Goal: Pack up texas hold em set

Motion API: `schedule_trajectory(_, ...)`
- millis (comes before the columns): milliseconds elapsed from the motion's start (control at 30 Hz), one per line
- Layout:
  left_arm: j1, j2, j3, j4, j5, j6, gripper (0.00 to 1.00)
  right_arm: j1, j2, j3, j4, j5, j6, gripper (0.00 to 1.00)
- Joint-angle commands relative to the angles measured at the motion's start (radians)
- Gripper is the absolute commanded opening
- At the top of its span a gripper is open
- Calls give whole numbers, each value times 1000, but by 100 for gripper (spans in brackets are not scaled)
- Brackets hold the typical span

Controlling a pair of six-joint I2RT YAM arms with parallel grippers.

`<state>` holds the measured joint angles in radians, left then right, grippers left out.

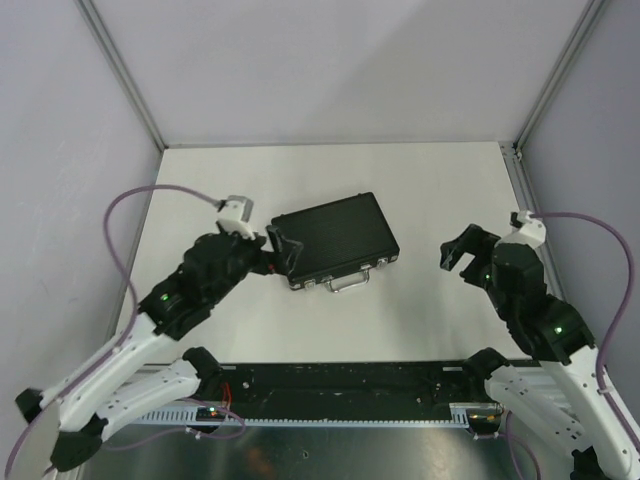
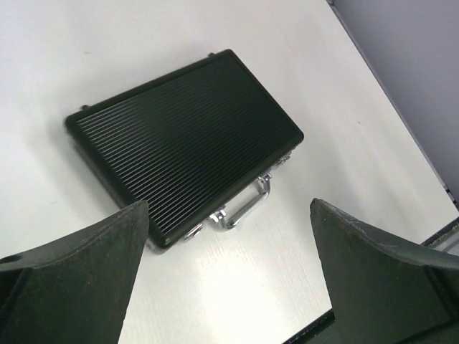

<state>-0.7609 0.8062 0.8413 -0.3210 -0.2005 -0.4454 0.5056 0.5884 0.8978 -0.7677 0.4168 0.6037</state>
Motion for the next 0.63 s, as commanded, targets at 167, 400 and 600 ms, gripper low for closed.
schedule_trajectory(167,1,-255,123,-333,-136,20,100,-10,-3,184,-162,73,10,99)
schedule_trajectory(400,2,-310,158,-407,-173,39,100,-11,-26,195,-171,103,-6,99)
schedule_trajectory(600,1,-319,176,-426,-207,45,100,-10,-39,195,-174,119,-5,99)
